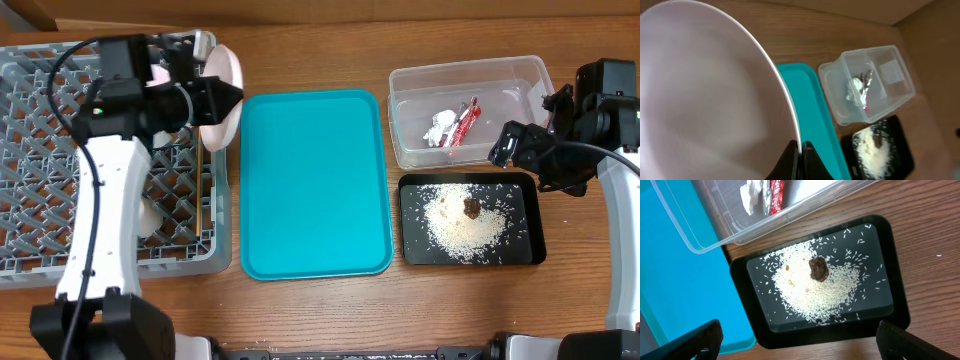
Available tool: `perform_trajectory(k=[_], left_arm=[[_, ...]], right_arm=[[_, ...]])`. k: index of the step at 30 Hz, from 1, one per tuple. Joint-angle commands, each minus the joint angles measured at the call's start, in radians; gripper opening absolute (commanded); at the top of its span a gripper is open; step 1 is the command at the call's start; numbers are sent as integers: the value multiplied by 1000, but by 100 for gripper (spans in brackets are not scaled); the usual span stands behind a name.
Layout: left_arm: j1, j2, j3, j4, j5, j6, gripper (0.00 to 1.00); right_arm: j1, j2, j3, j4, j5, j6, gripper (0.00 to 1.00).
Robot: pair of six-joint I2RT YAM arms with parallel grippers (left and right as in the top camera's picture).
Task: Sort waste into correct bins and load items into the dishwasher
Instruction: 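Carry the white plate left and stand it in the dish rack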
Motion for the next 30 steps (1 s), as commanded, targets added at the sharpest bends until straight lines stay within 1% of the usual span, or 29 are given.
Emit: perform_trajectory(k=[1, 7, 8, 9, 11, 12, 13, 15, 17, 19, 21, 22, 23, 25, 27, 28, 30], left_arm=[[51, 48, 12, -11, 149, -14, 4], [118, 103, 12, -54, 152, -13, 4], [131, 105, 12, -55, 152, -13, 6], [141, 105, 12, -55, 152, -13, 19], [160, 103, 13, -58, 177, -14, 81], [163, 103, 13, -59, 191, -14, 94], [168, 102, 13, -70, 229, -14, 100], [168, 96, 16, -96, 229, -13, 100], [167, 62, 17, -142, 152, -10, 100], [166, 24, 17, -175, 48, -10, 100], [163, -20, 17, -209, -77, -16, 100], [152, -59, 17, -238, -216, -46, 100], [141, -82, 17, -259, -316, -76, 100], [120, -112, 16, -299, -462, -131, 100], [99, -122, 16, -338, -534, -159, 100], [75, -119, 16, -385, -565, -160, 100], [59, -112, 16, -449, -596, -159, 100]], right_arm=[[-2, -8, 26, 3, 10, -1, 100], [-2, -8, 26, 3, 10, -1, 100], [-2, -8, 26, 3, 10, -1, 100], [-2, -8, 26, 3, 10, -1, 100], [-2, -8, 26, 3, 10, -1, 100], [-2, -8, 26, 4, 10, -1, 100], [-2, -8, 26, 6, 10, -1, 100], [-2, -8, 26, 9, 10, -1, 100], [-2, -8, 26, 18, 7, -1, 100], [-2, -8, 26, 37, -35, -1, 100], [-2, -8, 26, 65, -106, -5, 100], [0, -8, 26, 109, -192, -31, 100], [5, -8, 26, 144, -249, -66, 100], [24, -8, 26, 214, -315, -103, 100], [61, -6, 26, 288, -322, -141, 100], [98, 2, 26, 331, -286, -166, 100], [134, 17, 26, 344, -214, -166, 100]])
